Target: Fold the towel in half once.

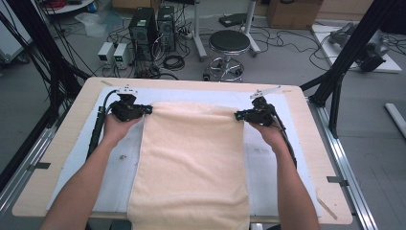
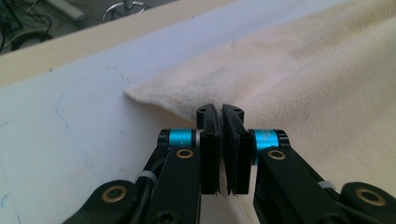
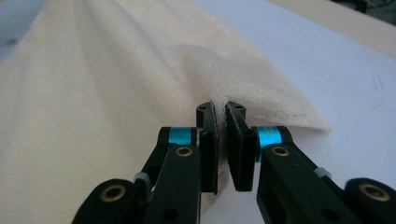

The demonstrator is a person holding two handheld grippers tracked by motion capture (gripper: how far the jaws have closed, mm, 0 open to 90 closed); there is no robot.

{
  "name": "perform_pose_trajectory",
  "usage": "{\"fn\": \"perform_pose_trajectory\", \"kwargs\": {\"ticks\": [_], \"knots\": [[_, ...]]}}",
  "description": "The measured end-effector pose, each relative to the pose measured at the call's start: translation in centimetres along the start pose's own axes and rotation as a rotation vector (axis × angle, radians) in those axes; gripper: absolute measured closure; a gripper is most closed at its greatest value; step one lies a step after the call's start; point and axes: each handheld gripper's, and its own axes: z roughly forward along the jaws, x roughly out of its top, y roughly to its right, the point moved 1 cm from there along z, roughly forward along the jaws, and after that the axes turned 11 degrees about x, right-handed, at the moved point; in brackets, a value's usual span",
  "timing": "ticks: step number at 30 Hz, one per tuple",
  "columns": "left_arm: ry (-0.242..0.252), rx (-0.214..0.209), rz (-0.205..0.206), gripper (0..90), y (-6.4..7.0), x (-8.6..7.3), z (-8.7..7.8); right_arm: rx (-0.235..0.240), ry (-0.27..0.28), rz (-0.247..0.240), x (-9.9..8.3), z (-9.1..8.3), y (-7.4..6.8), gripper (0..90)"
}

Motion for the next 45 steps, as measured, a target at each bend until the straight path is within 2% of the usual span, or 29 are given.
{"fn": "perform_pose_trajectory", "kwargs": {"ticks": [5, 8, 9, 10, 13, 15, 16, 20, 21, 22, 23, 24, 27, 32, 34, 35, 36, 38, 41, 42, 45], "knots": [[0.06, -0.043, 0.01, 85.2, 0.4, 0.9, -3.0, 0.04, 0.076, -0.077, 0.8, -3.1, -2.4, 84.2], [0.077, -0.064, 0.062, 85.1, 1.2, 0.8, -5.3, 0.058, 0.101, -0.134, 1.1, -4.8, -4.8, 84.1], [0.104, -0.077, 0.07, 85.1, 1.7, 0.5, -6.5, 0.062, 0.094, -0.157, 1.0, -5.3, -5.9, 84.0], [0.111, -0.084, 0.09, 84.9, 2.1, 0.1, -7.4, 0.06, 0.086, -0.186, 0.7, -5.8, -7.0, 83.8], [0.122, -0.11, 0.127, 84.5, 3.5, -1.9, -9.7, 0.072, 0.086, -0.229, -0.7, -6.9, -9.5, 83.4], [0.115, -0.124, 0.154, 84.5, 4.9, -4.1, -11.1, 0.09, 0.065, -0.238, -2.2, -7.1, -11.2, 83.0], [0.105, -0.135, 0.158, 84.5, 5.4, -5.3, -11.5, 0.102, 0.068, -0.249, -3.3, -7.1, -12.1, 83.0], [0.048, -0.187, 0.18, 82.8, 7.1, -9.4, -12.8, 0.15, 0.018, -0.243, -7.0, -6.0, -14.5, 78.6], [0.038, -0.191, 0.181, 78.7, 7.5, -10.3, -13.0, 0.151, 0.01, -0.245, -7.7, -5.9, -14.8, 74.9], [0.037, -0.185, 0.189, 69.3, 7.7, -10.8, -13.3, 0.155, 0.004, -0.243, -8.5, -5.7, -15.1, 69.2], [0.038, -0.183, 0.194, 62.2, 7.7, -11.2, -13.5, 0.152, 0.01, -0.243, -9.1, -5.7, -15.3, 66.1], [0.04, -0.18, 0.186, 59.1, 7.5, -11.3, -13.6, 0.159, 0.005, -0.231, -9.5, -5.7, -15.4, 64.2], [0.037, -0.162, 0.169, 54.5, 6.8, -10.9, -13.1, 0.12, -0.001, -0.207, -9.9, -5.8, -14.8, 59.5], [0.01, -0.127, 0.171, 49.9, 6.8, -10.2, -10.3, 0.066, -0.023, -0.193, -9.3, -4.3, -12.9, 55.4], [-0.006, -0.114, 0.162, 50.0, 6.7, -10.0, -9.0, 0.049, -0.037, -0.171, -9.1, -3.3, -11.9, 54.6], [-0.015, -0.119, 0.15, 50.7, 6.7, -9.9, -8.3, 0.034, -0.042, -0.161, -9.0, -2.7, -11.4, 54.0], [-0.029, -0.116, 0.158, 52.6, 6.6, -9.8, -7.5, 0.03, -0.056, -0.156, -9.0, -2.1, -10.9, 53.6], [-0.061, -0.117, 0.143, 54.6, 6.4, -9.8, -6.2, 0.014, -0.102, -0.145, -9.1, -0.7, -9.9, 52.4], [-0.091, -0.112, 0.15, 54.5, 6.3, -9.7, -5.0, 0.024, -0.146, -0.119, -9.5, 0.7, -8.9, 52.9], [-0.101, -0.117, 0.159, 57.0, 6.4, -9.7, -4.7, 0.033, -0.147, -0.111, -9.6, 1.0, -8.8, 55.2], [-0.105, -0.122, 0.18, 76.5, 6.7, -9.8, -4.5, 0.047, -0.137, -0.113, -9.5, 1.3, -8.6, 65.5]]}}
